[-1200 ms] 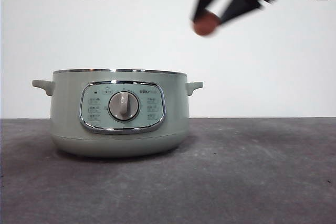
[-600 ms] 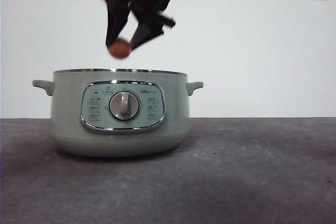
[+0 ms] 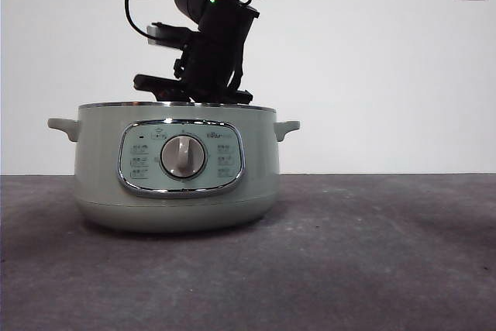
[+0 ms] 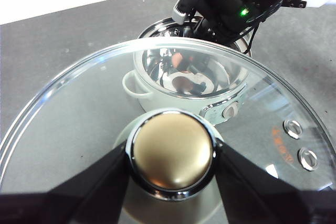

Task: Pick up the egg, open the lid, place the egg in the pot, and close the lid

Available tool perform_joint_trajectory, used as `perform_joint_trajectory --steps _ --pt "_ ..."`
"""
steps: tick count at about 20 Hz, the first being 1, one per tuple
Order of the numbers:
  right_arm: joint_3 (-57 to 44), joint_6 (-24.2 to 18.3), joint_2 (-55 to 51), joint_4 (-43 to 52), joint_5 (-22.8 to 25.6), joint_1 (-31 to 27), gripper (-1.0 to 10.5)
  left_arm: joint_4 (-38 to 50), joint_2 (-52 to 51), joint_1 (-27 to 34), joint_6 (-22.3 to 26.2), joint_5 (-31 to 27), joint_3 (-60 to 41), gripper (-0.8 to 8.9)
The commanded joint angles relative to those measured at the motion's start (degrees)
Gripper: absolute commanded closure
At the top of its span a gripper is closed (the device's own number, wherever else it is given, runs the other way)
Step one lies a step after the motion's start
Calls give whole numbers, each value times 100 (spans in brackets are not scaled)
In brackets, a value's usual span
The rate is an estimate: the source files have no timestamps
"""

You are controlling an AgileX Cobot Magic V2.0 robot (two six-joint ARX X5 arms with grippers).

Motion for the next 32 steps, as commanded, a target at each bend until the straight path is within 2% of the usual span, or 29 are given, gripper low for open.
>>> perform_joint_trajectory --steps 1,6,7,9,10,14,18,20,23,25,28,32 --pt "26 -114 203 -140 11 31 959 236 -63 11 70 2 44 822" --pt "24 -188 289 -275 42 37 958 236 -63 11 70 2 44 822" --pt "24 -186 289 -269 -4 39 911 236 -63 11 70 2 44 822" --pt "28 -142 269 -302 2 37 646 236 -63 11 70 2 42 822" --pt "28 -96 232 -304 0 37 592 238 -61 13 70 2 42 822" --pt "614 -52 101 -739 -24 37 593 247 -61 13 70 0 44 822" --pt "1834 -39 -260 -1956 31 22 604 424 -55 11 74 2 44 822" --pt "2083 22 -697 -2437 66 -155 604 494 -13 11 90 4 44 822" --pt "2083 55 -1475 -3049 39 -442 604 664 131 11 181 92 44 822" --pt "2070 50 -1821 -3359 -20 -540 604 914 254 11 184 435 44 822" --pt "1945 48 -2391 -3359 -321 -629 610 1147 557 11 295 660 42 822" --pt "1106 13 -3405 -3364 -321 -629 609 1532 1121 7 540 776 42 822"
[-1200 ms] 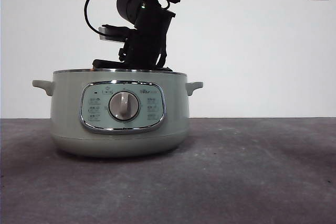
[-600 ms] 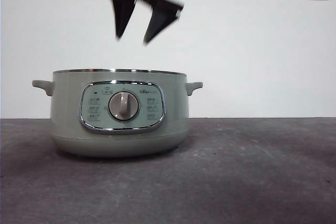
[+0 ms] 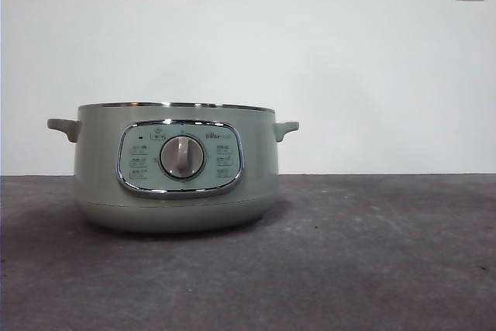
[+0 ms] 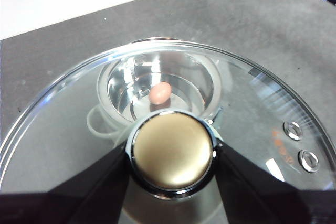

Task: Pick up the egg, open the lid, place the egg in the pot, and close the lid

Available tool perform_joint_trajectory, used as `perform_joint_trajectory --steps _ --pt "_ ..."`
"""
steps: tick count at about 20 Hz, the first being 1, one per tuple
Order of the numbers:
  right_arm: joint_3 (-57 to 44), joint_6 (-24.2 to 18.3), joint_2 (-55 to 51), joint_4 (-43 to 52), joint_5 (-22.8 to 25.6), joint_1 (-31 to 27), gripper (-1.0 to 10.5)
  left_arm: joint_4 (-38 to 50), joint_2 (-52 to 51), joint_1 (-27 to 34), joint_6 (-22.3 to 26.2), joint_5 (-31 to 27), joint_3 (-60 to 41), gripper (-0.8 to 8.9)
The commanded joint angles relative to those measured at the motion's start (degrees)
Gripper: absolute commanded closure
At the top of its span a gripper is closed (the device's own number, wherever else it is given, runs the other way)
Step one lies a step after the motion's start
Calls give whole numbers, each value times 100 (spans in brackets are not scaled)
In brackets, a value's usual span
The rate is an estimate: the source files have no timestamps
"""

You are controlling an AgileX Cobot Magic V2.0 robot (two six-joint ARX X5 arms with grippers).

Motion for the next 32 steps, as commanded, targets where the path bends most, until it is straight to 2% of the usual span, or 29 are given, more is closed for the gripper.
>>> perform_joint_trajectory --steps 1,4,7,11,15,19,24,32 --pt "-750 -28 -568 -142 -17 -13 609 619 238 4 223 59 44 822" --pt "-2140 -55 -1600 -127 -20 -11 609 1099 745 -7 286 446 44 822" --pt "-3582 -11 -2728 245 -15 -13 609 1600 1379 -81 520 485 42 822" --pt "-5075 332 -4181 713 2 -11 610 2210 2153 -195 562 470 42 822" --pt "-6085 702 -5348 857 127 -13 609 2719 2835 -321 570 470 42 822" --pt "-6666 1045 -6172 813 461 -13 609 3185 3388 -433 570 463 42 821" --pt "-6907 1305 -6706 476 592 -13 609 3456 3934 -474 577 249 42 822" --pt "-6907 1311 -6843 188 695 -13 609 3696 4428 -461 575 92 39 822"
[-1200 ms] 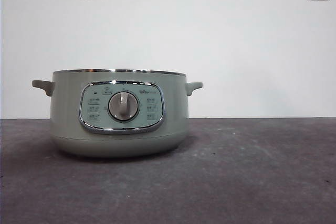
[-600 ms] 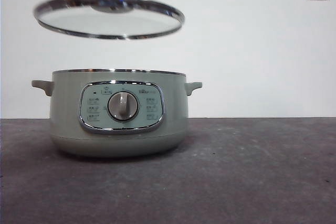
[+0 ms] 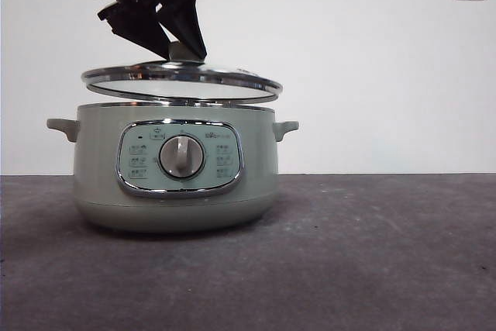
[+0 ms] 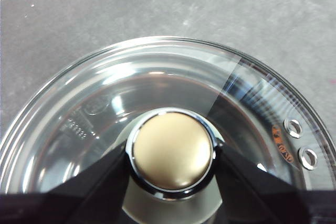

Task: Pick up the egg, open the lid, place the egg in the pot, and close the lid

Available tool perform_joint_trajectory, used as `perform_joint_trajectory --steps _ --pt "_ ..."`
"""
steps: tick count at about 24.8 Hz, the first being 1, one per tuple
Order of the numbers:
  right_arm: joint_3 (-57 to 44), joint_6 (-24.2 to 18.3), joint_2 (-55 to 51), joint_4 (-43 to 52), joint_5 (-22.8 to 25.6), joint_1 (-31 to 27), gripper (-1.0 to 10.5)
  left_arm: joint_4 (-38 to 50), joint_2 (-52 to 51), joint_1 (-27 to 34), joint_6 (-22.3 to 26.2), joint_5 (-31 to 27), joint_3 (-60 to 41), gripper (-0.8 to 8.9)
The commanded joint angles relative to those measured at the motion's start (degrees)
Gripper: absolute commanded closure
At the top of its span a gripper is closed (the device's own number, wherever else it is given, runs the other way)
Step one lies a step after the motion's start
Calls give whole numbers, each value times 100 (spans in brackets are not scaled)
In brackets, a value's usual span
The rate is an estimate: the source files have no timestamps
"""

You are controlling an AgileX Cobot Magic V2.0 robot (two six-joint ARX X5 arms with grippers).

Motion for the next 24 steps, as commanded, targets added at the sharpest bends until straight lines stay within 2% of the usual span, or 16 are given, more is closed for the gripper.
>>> perform_joint_trajectory --steps 1,9,24 --pt "-50 66 -24 -9 28 4 609 221 44 4 63 -26 42 822" --pt "-50 63 -24 -17 133 4 609 109 52 256 66 -96 42 822" --pt "-50 63 -24 -11 175 4 609 79 63 184 42 70 35 822"
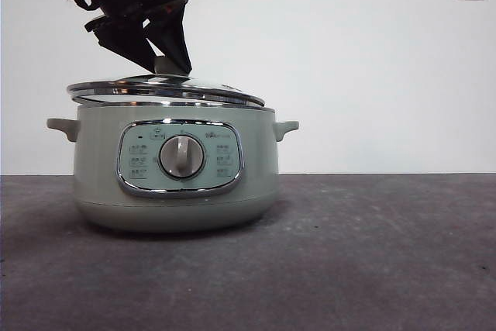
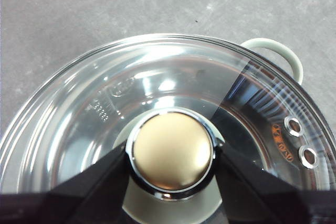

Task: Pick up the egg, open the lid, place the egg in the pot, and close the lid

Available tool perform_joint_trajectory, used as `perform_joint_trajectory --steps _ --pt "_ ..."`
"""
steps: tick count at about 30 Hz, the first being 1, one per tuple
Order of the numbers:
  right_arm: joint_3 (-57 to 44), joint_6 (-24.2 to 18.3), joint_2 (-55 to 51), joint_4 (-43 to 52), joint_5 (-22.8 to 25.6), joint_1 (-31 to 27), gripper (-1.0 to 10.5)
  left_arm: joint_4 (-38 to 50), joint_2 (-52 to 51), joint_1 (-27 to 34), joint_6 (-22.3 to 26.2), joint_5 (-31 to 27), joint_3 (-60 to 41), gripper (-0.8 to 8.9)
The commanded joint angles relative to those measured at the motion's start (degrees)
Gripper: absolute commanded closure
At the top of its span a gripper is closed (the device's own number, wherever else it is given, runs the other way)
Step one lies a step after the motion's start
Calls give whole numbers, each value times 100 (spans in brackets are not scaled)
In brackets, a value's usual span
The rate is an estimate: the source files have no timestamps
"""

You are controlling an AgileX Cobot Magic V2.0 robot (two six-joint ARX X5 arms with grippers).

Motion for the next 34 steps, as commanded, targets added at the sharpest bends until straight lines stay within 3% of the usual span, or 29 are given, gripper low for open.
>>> perform_joint_trajectory --steps 1,17,21,22,25,26,34 --pt "-50 61 -22 37 26 4 609 181 -50 -72 20 83 35 822" --pt "-50 59 -22 -17 26 4 609 105 302 -186 -131 63 33 822" --pt "-50 59 -22 -13 26 4 609 -378 302 -184 -168 66 33 810" --pt "-50 59 -22 -13 26 4 609 -435 302 -184 -168 66 33 778" --pt "-50 63 -22 -15 26 4 609 -470 299 -184 -168 66 33 518" --pt "-50 61 -22 -15 26 4 609 -466 299 -184 -168 66 35 489" --pt "-50 61 -22 -15 26 4 609 -590 278 -173 -168 66 273 489"
